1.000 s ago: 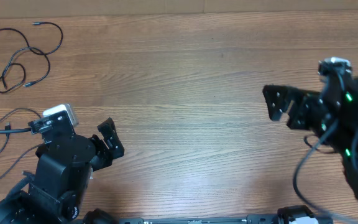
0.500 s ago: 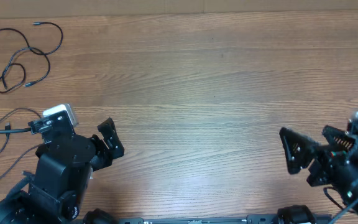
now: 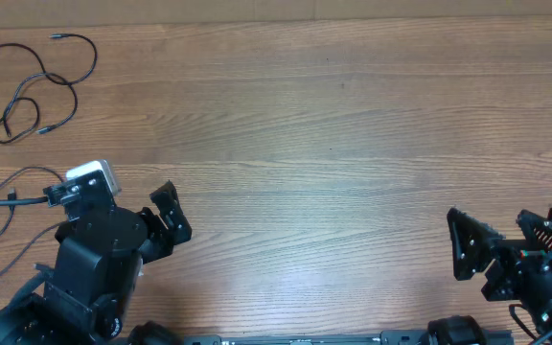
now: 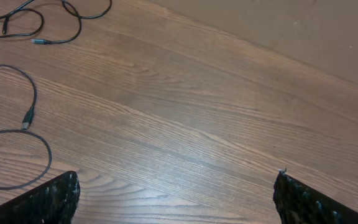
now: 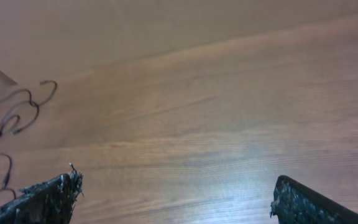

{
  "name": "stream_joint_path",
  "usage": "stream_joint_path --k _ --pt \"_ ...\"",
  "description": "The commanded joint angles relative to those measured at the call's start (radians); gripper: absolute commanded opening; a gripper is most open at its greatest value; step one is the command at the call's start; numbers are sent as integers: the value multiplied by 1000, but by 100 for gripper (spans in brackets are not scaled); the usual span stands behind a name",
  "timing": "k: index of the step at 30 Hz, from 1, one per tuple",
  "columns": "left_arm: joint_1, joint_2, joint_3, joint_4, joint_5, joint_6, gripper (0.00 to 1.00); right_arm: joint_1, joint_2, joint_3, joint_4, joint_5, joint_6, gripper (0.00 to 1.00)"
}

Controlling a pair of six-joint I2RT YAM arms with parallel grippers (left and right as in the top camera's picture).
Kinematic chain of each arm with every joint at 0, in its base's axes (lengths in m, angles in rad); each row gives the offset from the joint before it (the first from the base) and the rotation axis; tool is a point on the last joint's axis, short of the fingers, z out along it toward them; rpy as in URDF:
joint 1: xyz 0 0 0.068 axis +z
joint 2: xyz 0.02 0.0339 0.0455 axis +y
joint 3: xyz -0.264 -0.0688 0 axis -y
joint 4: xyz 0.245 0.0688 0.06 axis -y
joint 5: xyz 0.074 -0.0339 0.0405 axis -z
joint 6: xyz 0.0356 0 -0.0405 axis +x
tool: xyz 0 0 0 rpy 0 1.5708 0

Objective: Untangle cables

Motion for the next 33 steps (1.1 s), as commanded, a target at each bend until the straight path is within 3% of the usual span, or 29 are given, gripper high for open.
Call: stream_joint_path --k 1,15,33 --pt "-2 -1 10 1 -24 -14 100 -3 -1 0 -24 10 -1 100" --pt "-2 -1 10 1 -24 -14 100 -3 -1 0 -181 10 -1 100" --pt "-2 -1 10 1 -24 -14 100 -4 -18 -60 -134 80 -10 100"
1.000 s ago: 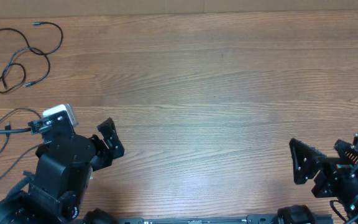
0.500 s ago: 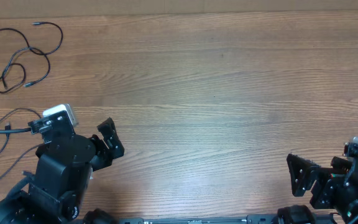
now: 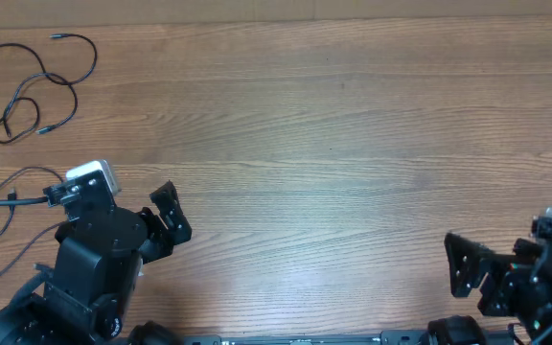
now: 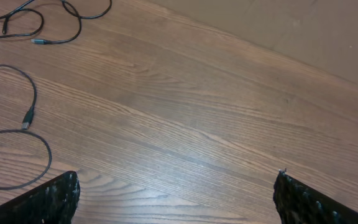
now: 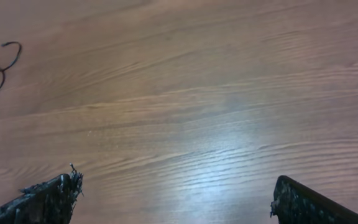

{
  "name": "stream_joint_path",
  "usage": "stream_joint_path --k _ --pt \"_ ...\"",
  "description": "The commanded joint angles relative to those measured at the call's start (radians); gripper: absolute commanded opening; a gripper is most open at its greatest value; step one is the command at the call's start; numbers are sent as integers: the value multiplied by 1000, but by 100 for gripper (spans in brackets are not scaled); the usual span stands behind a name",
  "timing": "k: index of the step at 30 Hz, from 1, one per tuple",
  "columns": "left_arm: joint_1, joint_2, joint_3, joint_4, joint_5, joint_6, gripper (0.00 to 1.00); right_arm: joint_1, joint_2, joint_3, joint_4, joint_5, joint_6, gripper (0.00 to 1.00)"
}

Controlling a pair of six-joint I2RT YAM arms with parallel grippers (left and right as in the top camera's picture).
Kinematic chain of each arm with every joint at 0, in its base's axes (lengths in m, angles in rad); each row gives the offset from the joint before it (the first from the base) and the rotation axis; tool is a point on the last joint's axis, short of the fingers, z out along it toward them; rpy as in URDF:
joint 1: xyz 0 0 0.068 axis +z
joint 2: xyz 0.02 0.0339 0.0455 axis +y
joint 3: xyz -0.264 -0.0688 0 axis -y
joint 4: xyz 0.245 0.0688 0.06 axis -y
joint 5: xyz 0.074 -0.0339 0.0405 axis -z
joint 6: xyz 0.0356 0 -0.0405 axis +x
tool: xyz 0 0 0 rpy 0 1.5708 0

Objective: Untangle cables

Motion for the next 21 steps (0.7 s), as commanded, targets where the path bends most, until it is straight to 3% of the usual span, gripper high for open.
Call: stream_joint_path --k 1,21 --pt "-2 0 10 1 -24 -14 100 -4 -23 -51 23 48 -9 100" --pt "-2 0 10 1 -23 -14 100 -4 -279 -570 547 45 -186 100"
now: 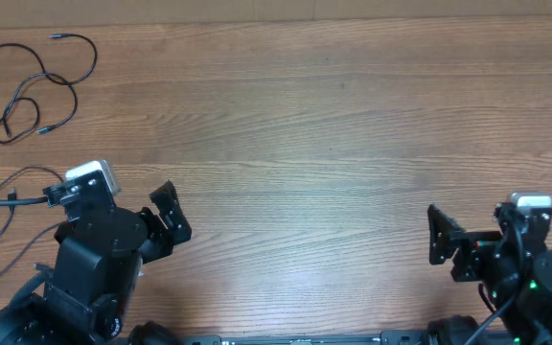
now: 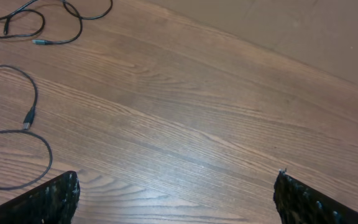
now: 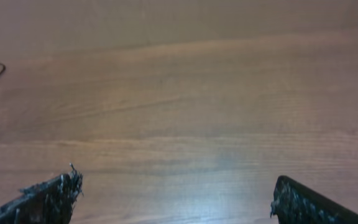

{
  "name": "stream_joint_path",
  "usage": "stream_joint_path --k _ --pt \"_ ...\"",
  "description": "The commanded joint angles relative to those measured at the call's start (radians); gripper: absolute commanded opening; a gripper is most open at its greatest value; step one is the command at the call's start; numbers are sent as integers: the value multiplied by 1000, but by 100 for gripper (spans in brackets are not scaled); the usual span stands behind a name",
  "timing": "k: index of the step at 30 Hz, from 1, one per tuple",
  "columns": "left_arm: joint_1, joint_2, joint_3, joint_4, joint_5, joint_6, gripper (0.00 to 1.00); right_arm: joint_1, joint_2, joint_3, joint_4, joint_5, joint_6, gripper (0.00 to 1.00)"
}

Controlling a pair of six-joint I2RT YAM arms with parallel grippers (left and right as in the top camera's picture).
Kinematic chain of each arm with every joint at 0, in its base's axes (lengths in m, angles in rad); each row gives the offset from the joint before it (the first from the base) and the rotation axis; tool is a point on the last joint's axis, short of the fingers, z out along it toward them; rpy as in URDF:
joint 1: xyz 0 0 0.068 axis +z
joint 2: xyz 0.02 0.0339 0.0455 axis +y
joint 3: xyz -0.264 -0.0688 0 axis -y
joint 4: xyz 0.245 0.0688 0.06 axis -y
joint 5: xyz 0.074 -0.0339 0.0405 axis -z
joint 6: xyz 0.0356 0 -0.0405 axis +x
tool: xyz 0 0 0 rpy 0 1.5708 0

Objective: Untangle cables

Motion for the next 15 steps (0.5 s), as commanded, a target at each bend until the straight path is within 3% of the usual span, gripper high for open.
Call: stream_joint_path --k 1,15 --pt "-2 -1 10 1 -20 -14 100 -4 -68 -90 55 1 -61 100" --pt "-2 -1 10 1 -20 -14 100 -44 -205 -414 390 -63 -138 100"
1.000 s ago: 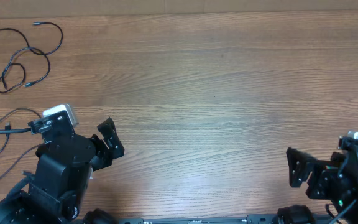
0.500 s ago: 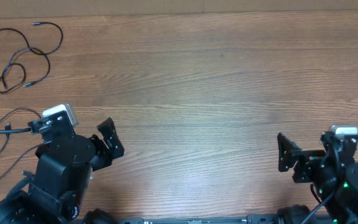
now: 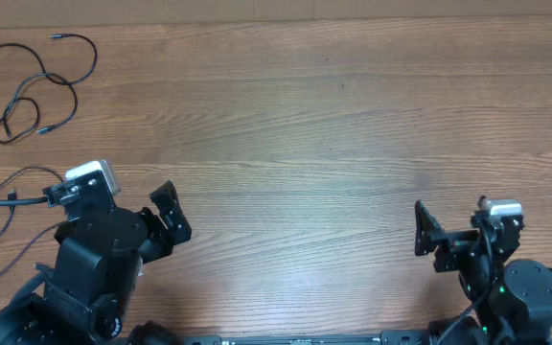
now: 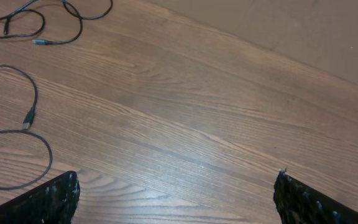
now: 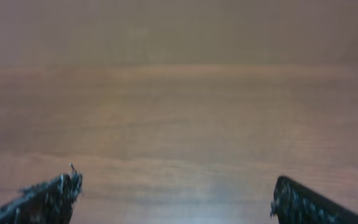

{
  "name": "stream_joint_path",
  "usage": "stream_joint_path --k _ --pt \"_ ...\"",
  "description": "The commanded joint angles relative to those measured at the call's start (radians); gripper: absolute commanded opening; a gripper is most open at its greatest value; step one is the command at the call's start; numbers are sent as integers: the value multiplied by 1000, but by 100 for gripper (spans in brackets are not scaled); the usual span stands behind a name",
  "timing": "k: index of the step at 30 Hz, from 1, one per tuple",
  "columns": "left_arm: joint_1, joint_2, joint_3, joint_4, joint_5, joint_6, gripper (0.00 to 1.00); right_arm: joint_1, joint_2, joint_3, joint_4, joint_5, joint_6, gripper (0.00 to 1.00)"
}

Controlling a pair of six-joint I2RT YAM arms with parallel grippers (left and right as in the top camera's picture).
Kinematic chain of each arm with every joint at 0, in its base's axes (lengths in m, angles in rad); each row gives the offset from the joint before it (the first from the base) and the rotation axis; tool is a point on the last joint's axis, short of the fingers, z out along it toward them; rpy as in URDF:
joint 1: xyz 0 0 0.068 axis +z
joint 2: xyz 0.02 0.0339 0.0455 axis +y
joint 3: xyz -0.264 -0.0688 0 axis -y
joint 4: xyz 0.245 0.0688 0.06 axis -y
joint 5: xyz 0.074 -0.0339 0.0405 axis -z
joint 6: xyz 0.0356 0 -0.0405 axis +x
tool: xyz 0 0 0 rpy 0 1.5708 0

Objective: Untangle cables

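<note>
Two black cables lie apart at the table's far left. One is a looped cable, also in the left wrist view. The other cable ends in a small plug and runs off the left edge. My left gripper is open over bare wood to the right of the cables; one finger shows overhead. My right gripper is open and empty at the front right, finger far from both cables. The right wrist view is blurred, with only a cable tip at its left edge.
The wooden table fills the view, its far edge meeting a tan surface. A teal object shows at the right edge of the right wrist view. Both arm bases stand at the front edge.
My right arm has shifted a little left and swung further round; its view now looks across the table to the far edge. The left arm and both cables are as before.
First my right gripper sat at the right edge, open, with both cables in its view. Then it was lower at the front right, only cable ends showing. Then it stood further left, facing the far edge. The left gripper stayed open and still; cables unchanged.
</note>
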Motion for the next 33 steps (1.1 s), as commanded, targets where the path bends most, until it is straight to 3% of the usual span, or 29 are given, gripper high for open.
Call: stream_joint_path --k 1,17,33 --pt "-2 -1 10 0 -20 -14 100 -15 -34 -72 81 -56 -72 100" --pt "-2 -1 10 0 -20 -14 100 -125 -168 -393 515 -172 -94 100" --pt "-2 -1 10 0 -20 -14 100 -127 -255 -486 574 -190 -91 100"
